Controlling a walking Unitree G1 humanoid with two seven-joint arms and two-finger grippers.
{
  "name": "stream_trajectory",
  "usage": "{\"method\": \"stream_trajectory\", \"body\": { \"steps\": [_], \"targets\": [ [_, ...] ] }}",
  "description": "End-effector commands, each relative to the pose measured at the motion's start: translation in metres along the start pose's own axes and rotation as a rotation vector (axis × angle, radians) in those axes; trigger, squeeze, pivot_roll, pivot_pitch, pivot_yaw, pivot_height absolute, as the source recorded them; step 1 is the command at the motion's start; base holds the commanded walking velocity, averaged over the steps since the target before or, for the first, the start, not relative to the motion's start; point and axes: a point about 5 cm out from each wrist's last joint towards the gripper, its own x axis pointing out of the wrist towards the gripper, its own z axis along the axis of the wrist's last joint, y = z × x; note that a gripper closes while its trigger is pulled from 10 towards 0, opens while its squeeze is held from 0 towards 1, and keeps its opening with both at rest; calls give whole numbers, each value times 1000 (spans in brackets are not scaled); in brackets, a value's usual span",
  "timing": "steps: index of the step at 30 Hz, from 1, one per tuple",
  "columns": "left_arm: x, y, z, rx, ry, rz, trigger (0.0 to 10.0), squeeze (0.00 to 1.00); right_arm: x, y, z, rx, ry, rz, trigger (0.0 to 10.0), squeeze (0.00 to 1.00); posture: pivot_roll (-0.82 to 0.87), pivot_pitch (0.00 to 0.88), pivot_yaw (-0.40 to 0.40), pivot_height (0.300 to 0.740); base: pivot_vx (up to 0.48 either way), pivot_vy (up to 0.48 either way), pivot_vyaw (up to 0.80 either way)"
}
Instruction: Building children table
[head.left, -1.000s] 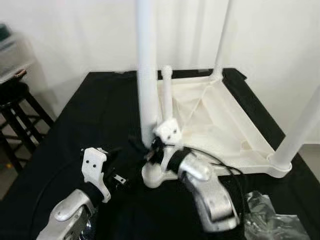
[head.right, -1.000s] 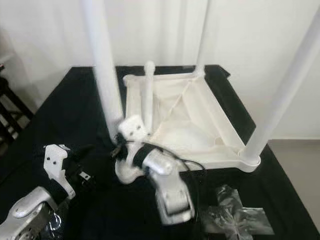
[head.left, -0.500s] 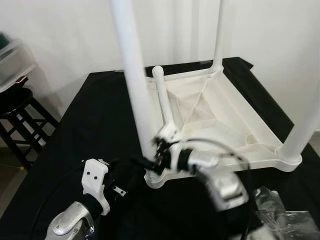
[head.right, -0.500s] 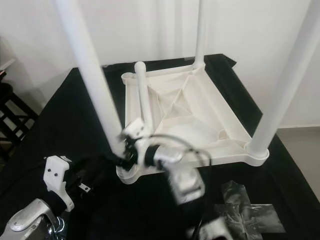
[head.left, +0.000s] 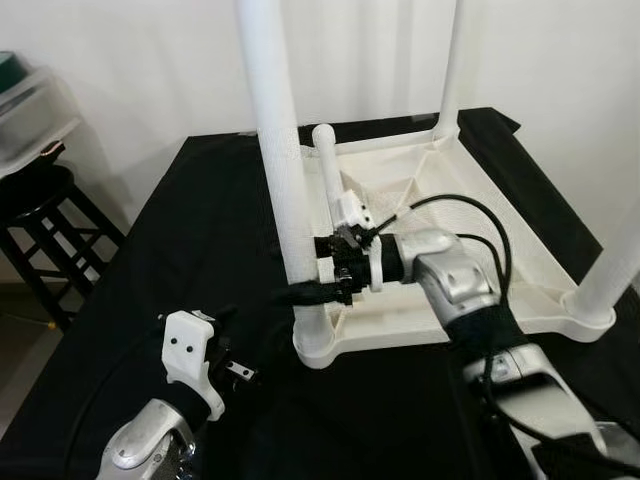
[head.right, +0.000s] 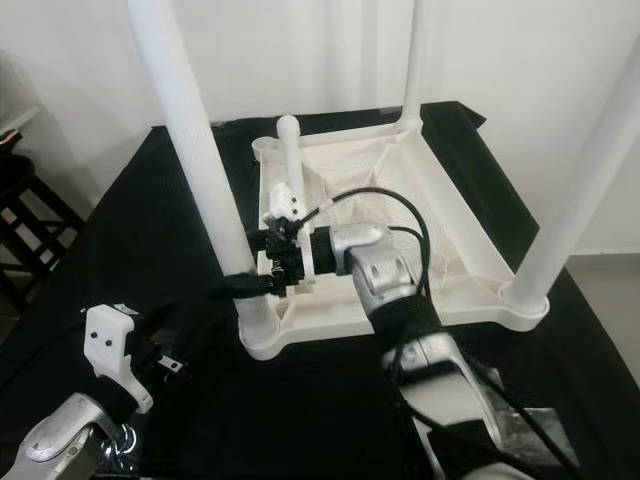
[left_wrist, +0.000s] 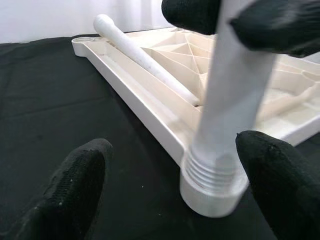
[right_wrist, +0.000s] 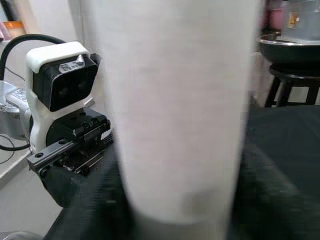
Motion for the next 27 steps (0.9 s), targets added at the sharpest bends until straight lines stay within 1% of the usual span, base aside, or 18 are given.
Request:
{"method": "stream_trajectory", "body": {
  "steps": [1,4,7,8,9,11,12,13,14,15,16,17,18,19,22,23,24,27],
  "targets": [
    [-2,0,-2,-16,9,5,10000,0,0,-2,1,-3,-20,11,0,0,-1,90,93,740,0,0,0],
    [-2,-1,-2,-19,8,4,10000,0,-2,-2,-2,-1,-20,5,0,0,-2,93,90,740,0,0,0],
    [-2,-2,-2,-23,3,6,10000,0,-12,-1,-9,-13,-2,-53,0,0,-6,103,88,740,0,0,0],
    [-2,-2,-2,-24,1,7,10000,0,-20,-1,-13,-22,18,-126,0,0,-6,103,88,740,0,0,0],
    [-2,-2,-2,-24,1,7,10000,0,-20,-1,-13,-22,18,-126,0,0,-6,103,88,740,0,0,0],
    [-2,-1,-1,-26,-3,7,10000,0,-25,9,-28,7,92,-289,0,0,-23,123,77,740,0,0,0],
    [-3,0,0,-28,-6,7,10000,0,-15,17,-40,46,138,-456,0,0,-35,134,83,740,0,0,0],
    [-3,0,0,-28,-6,7,10000,0,-15,17,-40,46,138,-456,0,0,-35,134,83,740,0,0,0],
    [-3,1,1,-30,-9,7,10000,0,-9,23,-48,91,156,-638,0,0,-40,143,87,740,0,0,0],
    [-3,2,2,-35,-13,8,10000,0,3,42,-60,148,185,-731,0,0,-54,162,95,740,0,0,0],
    [-3,2,2,-35,-13,8,10000,0,3,42,-60,148,185,-731,0,0,-54,162,95,740,0,0,0],
    [-3,2,2,-41,-14,7,10000,0,12,58,-64,160,192,-775,0,0,-58,156,104,740,0,0,0],
    [-3,2,2,-41,-14,7,10000,0,12,58,-64,160,192,-775,0,0,-58,156,104,740,0,0,0],
    [-2,3,2,-43,-12,4,10000,0,22,68,-63,162,188,-766,0,0,-61,151,115,740,0,0,0],
    [-1,4,1,-48,-2,-4,10000,0,30,66,-61,117,189,-755,0,0,-64,150,123,740,0,0,0],
    [0,4,1,-38,5,-9,10000,0,30,61,-61,115,199,-755,980,0,-54,141,119,740,0,0,0],
    [0,4,0,-31,8,-10,10000,0,30,55,-59,137,170,-754,10000,0,-51,136,121,740,0,0,0],
    [0,4,0,-31,8,-10,10000,0,30,55,-59,137,170,-754,10000,0,-51,136,121,740,0,0,0]
  ]
}}
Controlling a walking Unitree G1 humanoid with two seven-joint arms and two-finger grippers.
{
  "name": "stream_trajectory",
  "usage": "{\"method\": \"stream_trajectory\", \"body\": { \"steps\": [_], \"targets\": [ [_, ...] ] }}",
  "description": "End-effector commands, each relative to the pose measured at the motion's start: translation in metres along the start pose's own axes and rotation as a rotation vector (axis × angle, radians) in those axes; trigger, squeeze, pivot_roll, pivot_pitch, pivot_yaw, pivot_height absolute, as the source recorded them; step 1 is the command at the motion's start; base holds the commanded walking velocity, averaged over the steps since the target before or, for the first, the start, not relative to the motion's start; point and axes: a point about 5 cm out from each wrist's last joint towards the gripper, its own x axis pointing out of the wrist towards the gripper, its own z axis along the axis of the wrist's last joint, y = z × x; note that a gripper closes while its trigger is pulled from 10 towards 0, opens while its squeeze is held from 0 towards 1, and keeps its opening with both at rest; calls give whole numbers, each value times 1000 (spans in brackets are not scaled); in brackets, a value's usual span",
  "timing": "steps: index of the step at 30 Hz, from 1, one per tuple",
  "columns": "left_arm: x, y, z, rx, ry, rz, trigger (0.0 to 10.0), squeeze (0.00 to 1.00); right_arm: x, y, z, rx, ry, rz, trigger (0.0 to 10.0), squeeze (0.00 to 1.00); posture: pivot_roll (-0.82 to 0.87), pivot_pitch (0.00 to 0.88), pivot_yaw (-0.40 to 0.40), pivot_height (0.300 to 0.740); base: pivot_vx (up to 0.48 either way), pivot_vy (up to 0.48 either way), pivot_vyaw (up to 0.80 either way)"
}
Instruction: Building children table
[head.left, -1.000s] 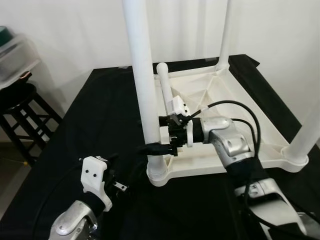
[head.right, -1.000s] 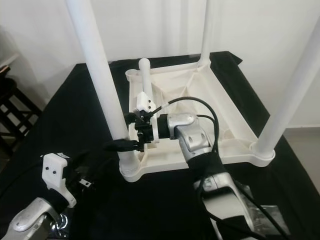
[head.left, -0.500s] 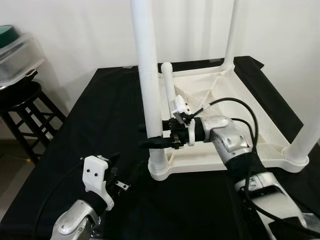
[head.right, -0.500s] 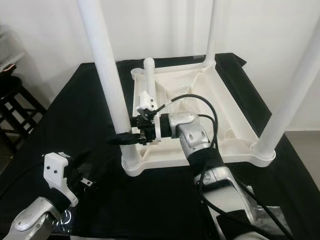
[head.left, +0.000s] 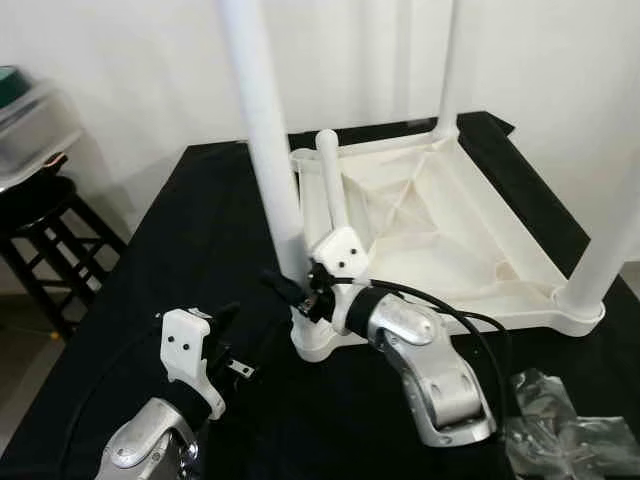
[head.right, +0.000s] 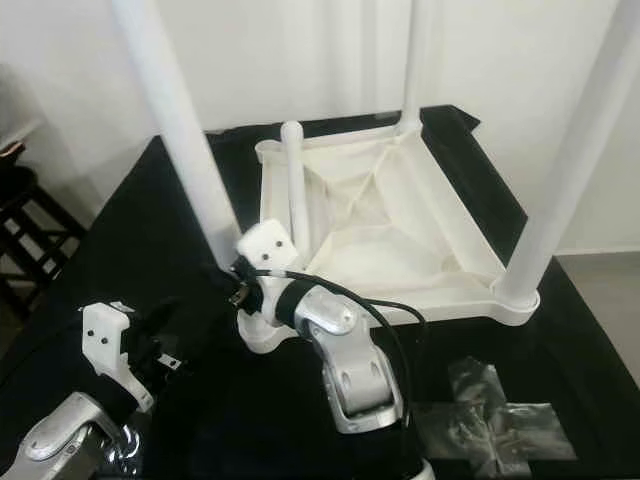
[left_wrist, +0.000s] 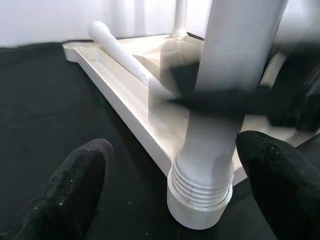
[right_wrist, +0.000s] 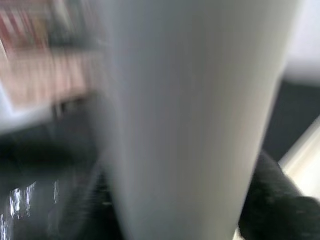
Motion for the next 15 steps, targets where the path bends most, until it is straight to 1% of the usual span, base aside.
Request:
{"method": "stream_trajectory", "body": {
  "steps": [1,2,3,4,5,6,7,8,9,11,12,13,15],
  "targets": [
    [-2,5,-4,14,32,15,10000,0,2,-6,-17,108,72,-7,10000,1000,-49,132,126,740,0,0,0],
    [-2,6,-4,15,29,25,10000,0,4,-8,-10,133,37,20,10000,1000,-46,129,127,740,0,0,0],
    [-2,6,-4,15,29,25,10000,0,4,-8,-10,133,37,20,10000,1000,-46,129,127,740,0,0,0],
    [-1,7,-4,18,27,33,10000,0,6,-14,4,118,-44,135,10000,1000,-44,124,128,740,0,0,0],
    [-1,7,-4,18,27,33,10000,0,6,-14,4,118,-44,135,10000,1000,-44,124,128,740,0,0,0],
    [0,8,-4,19,25,41,10000,0,2,-24,25,2,-156,326,10000,1000,-37,120,128,740,0,0,0],
    [1,8,-4,19,25,42,10000,0,-1,-27,29,-54,-177,389,10000,278,-37,120,128,740,0,0,0],
    [1,8,-4,19,25,42,10000,0,-1,-27,29,-54,-177,389,10000,278,-37,120,128,740,0,0,0],
    [1,7,-5,20,25,43,10000,0,-2,-31,30,-58,-176,465,10000,0,-31,115,122,740,0,0,0],
    [1,7,-5,20,25,43,10000,0,-2,-31,30,-58,-176,465,10000,0,-31,115,122,740,0,0,0],
    [1,7,-5,21,25,44,10000,0,-2,-34,30,-57,-162,535,10000,0,-30,116,119,740,0,0,0],
    [2,7,-5,22,25,45,10000,0,2,-37,30,-43,-152,580,10000,0,-31,109,114,740,0,0,0],
    [2,7,-5,22,25,45,10000,0,2,-37,30,-43,-152,580,10000,0,-31,109,114,740,0,0,0]
  ]
}}
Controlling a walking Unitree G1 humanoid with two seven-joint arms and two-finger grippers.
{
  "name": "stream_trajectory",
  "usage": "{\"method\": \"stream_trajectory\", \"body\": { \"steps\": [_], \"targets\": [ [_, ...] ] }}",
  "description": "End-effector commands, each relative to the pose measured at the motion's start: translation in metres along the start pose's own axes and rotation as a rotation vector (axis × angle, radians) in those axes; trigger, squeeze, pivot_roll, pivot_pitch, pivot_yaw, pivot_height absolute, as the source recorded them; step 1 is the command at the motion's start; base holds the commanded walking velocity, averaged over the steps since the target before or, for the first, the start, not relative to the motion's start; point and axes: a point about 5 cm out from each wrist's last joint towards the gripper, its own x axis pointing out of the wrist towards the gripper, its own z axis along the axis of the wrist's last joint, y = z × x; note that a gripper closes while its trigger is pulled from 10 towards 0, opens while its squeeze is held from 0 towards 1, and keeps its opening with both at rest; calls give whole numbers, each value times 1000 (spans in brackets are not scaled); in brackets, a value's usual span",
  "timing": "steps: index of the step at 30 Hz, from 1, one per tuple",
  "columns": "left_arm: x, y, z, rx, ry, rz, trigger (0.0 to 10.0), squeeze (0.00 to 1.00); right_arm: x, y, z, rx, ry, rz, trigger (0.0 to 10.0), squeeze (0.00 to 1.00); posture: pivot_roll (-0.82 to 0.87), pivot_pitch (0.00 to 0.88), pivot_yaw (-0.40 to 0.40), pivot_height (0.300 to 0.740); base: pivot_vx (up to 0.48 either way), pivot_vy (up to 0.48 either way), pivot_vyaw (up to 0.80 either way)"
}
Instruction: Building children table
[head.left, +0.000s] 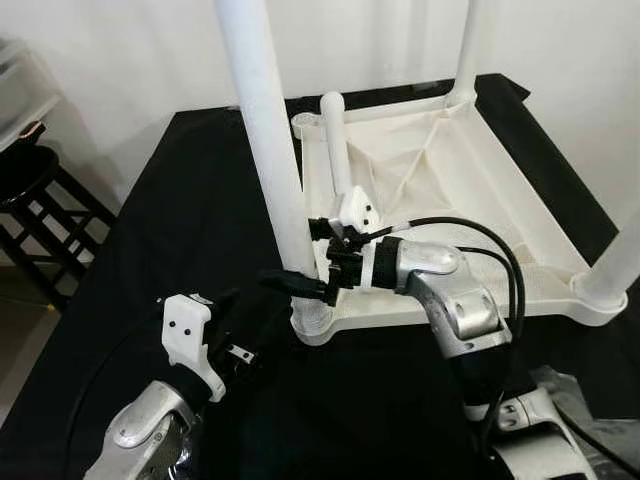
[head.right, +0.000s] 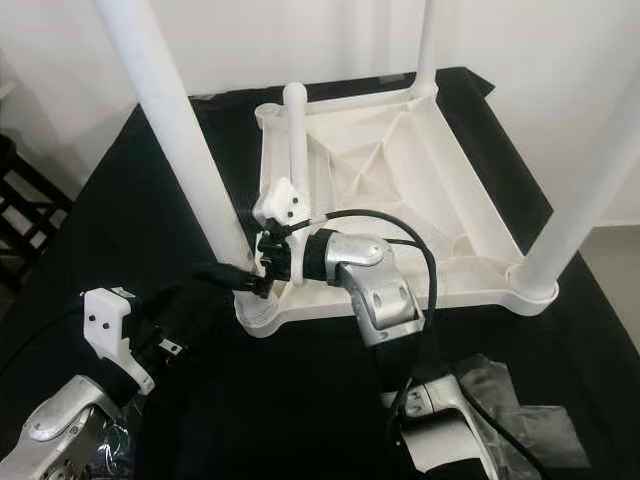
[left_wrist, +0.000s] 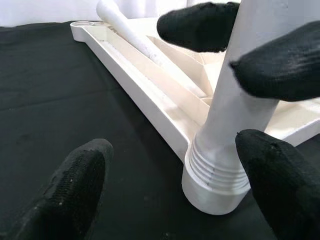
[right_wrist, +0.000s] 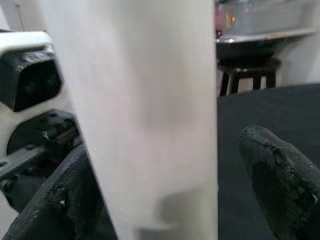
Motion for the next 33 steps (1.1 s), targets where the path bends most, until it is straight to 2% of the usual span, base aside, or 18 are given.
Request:
{"method": "stream_trajectory", "body": {
  "steps": [1,3,4,9,12,16,17,18,19,20,22,23,24,25,28,31,32,33],
  "targets": [
    [-2,2,-5,3,22,17,10000,0,8,-5,2,-1,-9,50,10000,0,-15,104,115,740,0,0,0],
    [-3,2,-5,5,23,17,10000,0,11,-10,2,5,1,54,10000,0,-5,107,109,740,0,0,0],
    [-4,2,-5,4,23,20,10000,0,13,-14,0,32,5,71,0,0,4,104,112,740,0,0,0],
    [-7,1,-5,10,26,18,10000,0,11,-16,-6,87,25,114,0,0,16,110,109,740,0,0,0],
    [-8,0,-4,11,26,18,10000,0,8,-18,-8,82,36,110,0,0,19,120,109,740,0,0,0],
    [-8,0,-2,11,23,17,10000,0,-5,-22,-17,44,89,-18,0,0,7,143,92,740,0,0,0],
    [-8,0,-2,11,23,17,10000,0,-5,-22,-17,44,89,-18,0,0,7,143,92,740,0,0,0],
    [-9,0,-1,6,16,20,10000,0,-9,-17,-25,48,131,-96,0,0,1,164,87,740,0,0,0],
    [-9,0,-1,6,16,20,10000,0,-9,-17,-25,48,131,-96,0,0,1,164,87,740,0,0,0],
    [-9,0,0,10,13,21,10000,0,-6,-9,-40,106,185,-347,0,0,3,172,78,740,0,0,0],
    [-9,0,0,10,13,21,10000,0,-6,-9,-40,106,185,-347,0,0,3,172,78,740,0,0,0],
    [-10,2,1,12,9,27,10000,0,-7,7,-55,149,231,-606,0,0,-9,182,88,740,0,0,0],
    [-10,2,2,9,8,26,10000,0,-7,33,-62,159,262,-702,0,0,-23,192,105,740,0,0,0],
    [-8,3,2,10,10,19,10000,0,-4,51,-64,132,282,-695,0,0,-28,180,108,740,0,0,0],
    [-7,3,2,8,12,13,10000,0,-3,55,-62,108,280,-674,0,0,-27,174,110,740,0,0,0],
    [-8,4,1,15,21,0,10000,0,-2,45,-60,84,287,-639,0,0,-30,172,106,740,0,0,0],
    [-9,4,0,18,26,2,10000,0,-4,36,-58,87,285,-647,10000,0,-33,152,101,740,0,0,0],
    [-11,4,-1,34,35,2,10000,0,-2,31,-52,113,243,-618,10000,1000,-38,152,99,740,0,0,0]
  ]
}}
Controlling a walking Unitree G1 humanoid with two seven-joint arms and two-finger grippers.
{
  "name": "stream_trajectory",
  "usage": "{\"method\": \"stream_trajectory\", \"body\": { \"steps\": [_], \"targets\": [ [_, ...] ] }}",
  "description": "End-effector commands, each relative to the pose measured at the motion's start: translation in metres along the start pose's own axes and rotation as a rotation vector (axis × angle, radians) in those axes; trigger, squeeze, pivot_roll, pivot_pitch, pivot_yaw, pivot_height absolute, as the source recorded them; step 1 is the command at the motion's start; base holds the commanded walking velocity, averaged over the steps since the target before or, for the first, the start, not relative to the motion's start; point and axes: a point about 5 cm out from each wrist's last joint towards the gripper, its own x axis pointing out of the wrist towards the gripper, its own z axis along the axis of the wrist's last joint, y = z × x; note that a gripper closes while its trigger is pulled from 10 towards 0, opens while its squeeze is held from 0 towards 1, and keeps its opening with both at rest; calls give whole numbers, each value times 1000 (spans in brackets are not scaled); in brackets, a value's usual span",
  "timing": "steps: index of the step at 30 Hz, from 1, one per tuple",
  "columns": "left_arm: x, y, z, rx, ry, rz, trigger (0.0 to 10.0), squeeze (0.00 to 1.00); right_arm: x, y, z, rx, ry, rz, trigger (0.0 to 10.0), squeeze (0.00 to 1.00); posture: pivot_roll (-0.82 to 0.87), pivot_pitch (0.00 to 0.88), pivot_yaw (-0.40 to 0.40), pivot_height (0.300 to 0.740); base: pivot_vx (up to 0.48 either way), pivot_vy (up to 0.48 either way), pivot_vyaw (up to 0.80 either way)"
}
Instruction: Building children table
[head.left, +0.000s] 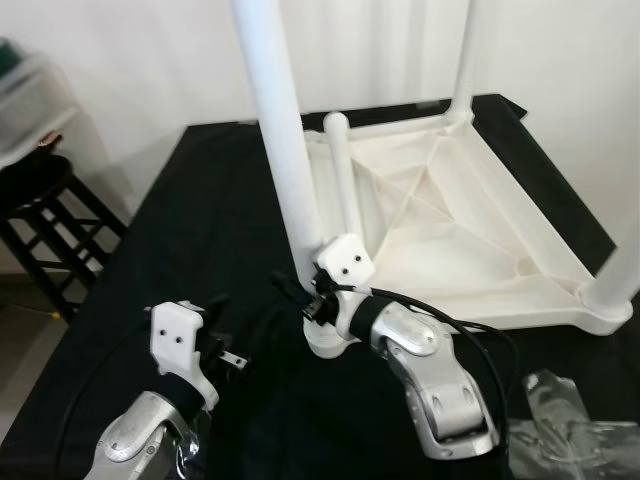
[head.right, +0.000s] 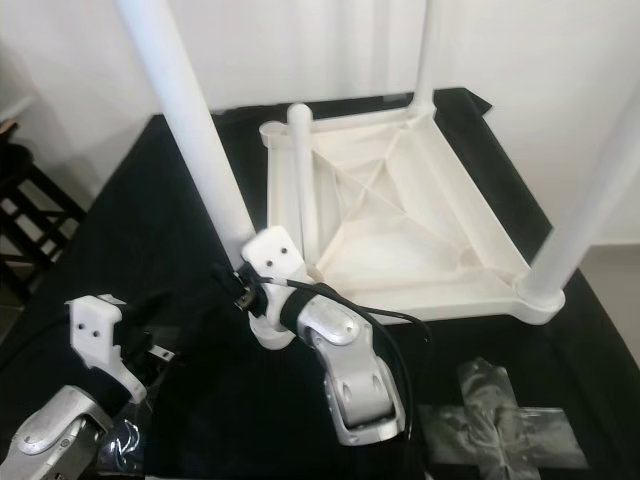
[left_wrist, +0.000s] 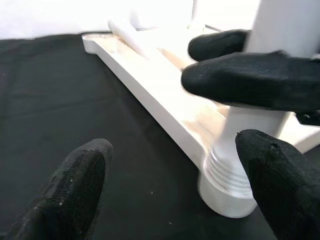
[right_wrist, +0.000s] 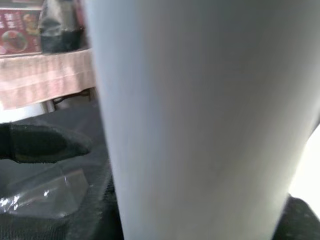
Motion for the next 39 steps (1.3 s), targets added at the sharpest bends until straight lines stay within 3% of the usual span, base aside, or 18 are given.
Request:
{"method": "stream_trajectory", "body": {
  "steps": [1,6,7,8,9,15,18,19,20,21,22,29,34,35,36,37,38,39],
  "targets": [
    [-5,3,-5,30,42,7,10000,0,-3,-12,-30,123,135,-24,10000,1000,-38,152,99,740,0,0,0],
    [-8,0,-7,67,59,2,10000,0,1,-18,0,145,-24,158,10000,1000,-30,128,93,740,0,0,0],
    [-10,-3,-9,85,71,-10,10000,0,-1,-25,14,89,-106,286,10000,675,-32,114,94,740,0,0,0],
    [-10,-3,-9,85,71,-10,10000,0,-1,-25,14,89,-106,286,10000,675,-32,114,94,740,0,0,0],
    [-11,-5,-11,90,73,-14,10000,0,-2,-35,20,21,-135,375,10000,0,-23,104,88,740,0,0,0],
    [-11,-7,-13,100,63,-7,10000,0,1,-55,30,-63,-129,572,10000,0,-17,95,79,740,0,0,0],
    [-12,-8,-15,101,60,4,10000,0,11,-63,34,-40,-77,706,10000,0,-3,75,66,740,0,0,0],
    [-12,-8,-16,101,60,5,10000,0,12,-64,34,-33,-67,720,7020,0,-3,75,66,740,0,0,0],
    [-12,-9,-16,99,58,6,10000,0,15,-67,34,-36,-59,724,1216,0,6,67,58,740,0,0,0],
    [-12,-9,-16,99,58,6,10000,0,15,-67,34,-36,-59,724,1216,0,6,67,58,740,0,0,0],
    [-12,-9,-16,99,57,7,10000,0,16,-68,34,-40,-56,726,0,0,8,66,56,740,0,0,0],
    [-11,-10,-20,95,54,6,10000,0,15,-74,26,1,-67,774,0,0,4,50,48,740,0,0,0],
    [-10,-12,-22,77,58,-21,10000,0,4,-76,2,-7,-39,671,0,0,-2,49,43,740,0,0,0],
    [-11,-13,-23,73,62,-32,10000,0,-1,-71,-11,11,6,579,0,0,9,49,26,740,0,0,0],
    [-13,-14,-23,70,66,-44,10000,0,4,-60,-32,28,92,279,0,0,12,51,25,740,0,0,0],
    [-13,-14,-23,70,66,-44,10000,0,4,-60,-32,28,92,279,0,0,12,51,25,740,0,0,0],
    [-14,-13,-23,68,68,-51,10000,0,4,-54,-43,25,151,47,0,0,-4,61,36,740,0,0,0],
    [-14,-13,-23,68,68,-51,10000,0,4,-54,-43,25,151,47,0,0,-4,61,36,740,0,0,0]
  ]
}}
